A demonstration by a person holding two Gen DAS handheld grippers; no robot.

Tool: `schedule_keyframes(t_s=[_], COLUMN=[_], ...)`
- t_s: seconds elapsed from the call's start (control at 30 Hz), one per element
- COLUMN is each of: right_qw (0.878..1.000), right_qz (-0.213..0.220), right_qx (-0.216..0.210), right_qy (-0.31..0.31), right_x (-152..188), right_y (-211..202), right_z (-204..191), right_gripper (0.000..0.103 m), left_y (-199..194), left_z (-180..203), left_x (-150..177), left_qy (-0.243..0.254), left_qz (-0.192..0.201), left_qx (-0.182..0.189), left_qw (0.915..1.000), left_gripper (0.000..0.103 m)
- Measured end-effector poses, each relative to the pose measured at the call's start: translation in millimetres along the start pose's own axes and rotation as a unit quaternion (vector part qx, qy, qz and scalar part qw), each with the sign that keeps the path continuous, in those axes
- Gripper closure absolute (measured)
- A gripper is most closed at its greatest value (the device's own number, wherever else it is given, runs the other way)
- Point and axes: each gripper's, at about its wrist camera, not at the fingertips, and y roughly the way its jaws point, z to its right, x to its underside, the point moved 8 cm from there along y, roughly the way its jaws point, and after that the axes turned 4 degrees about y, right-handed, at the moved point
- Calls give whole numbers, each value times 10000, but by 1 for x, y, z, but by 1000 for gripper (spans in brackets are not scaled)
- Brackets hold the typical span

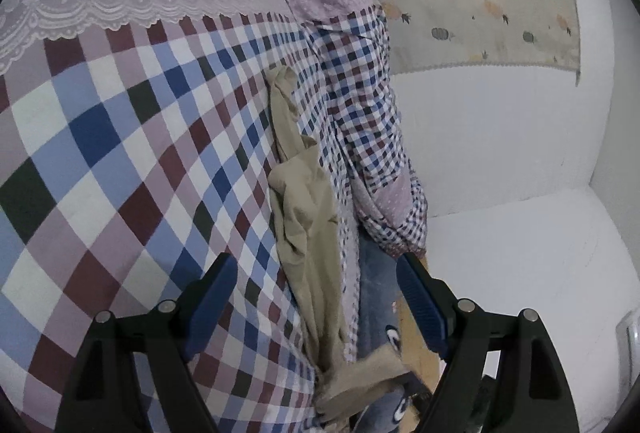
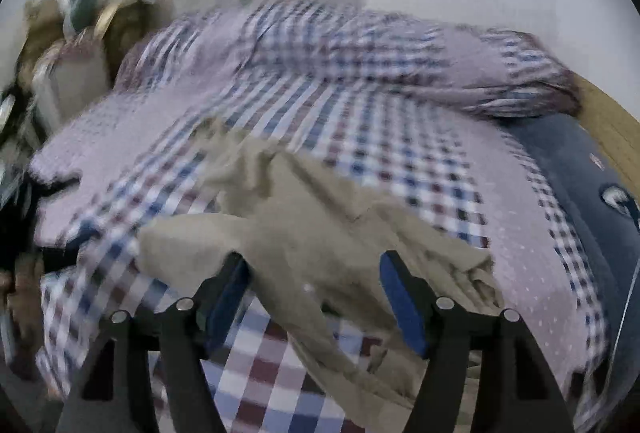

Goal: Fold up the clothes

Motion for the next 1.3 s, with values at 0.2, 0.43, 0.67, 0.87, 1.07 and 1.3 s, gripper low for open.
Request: schedule_keyframes(t_s=[0.2, 0.43, 0.67, 0.87, 1.07, 1.3], right_qw=[9736, 9742, 9851, 9798, 9792, 9909], right_qz=[-1817, -1466, -147, -281, -640, -126], right_qx=[168, 5, -367, -37, 259, -159], right_qy=[-1370, -1715, -1672, -1979, -1909, -1328], right_x=[57, 48, -24, -46, -44, -56], right_y=[45, 38, 48, 131, 202, 167], right_z=[-34, -78, -143, -157, -146, -136], right_gripper=[31, 31, 32, 43, 69, 100], left_y=[-1, -11, -24, -23, -18, -13], left_z=[5, 7, 3, 0, 3, 5], left_x=[1, -5, -18, -25, -27, -21], left_qy=[-61, -73, -186, -358, -364, -472], left_qz=[-84, 36, 202, 216, 151, -14], left_qx=[151, 196, 327, 483, 558, 695], left_qw=[9998, 9998, 9991, 9980, 9977, 9965], left_gripper=[19, 18, 19, 19, 19, 19])
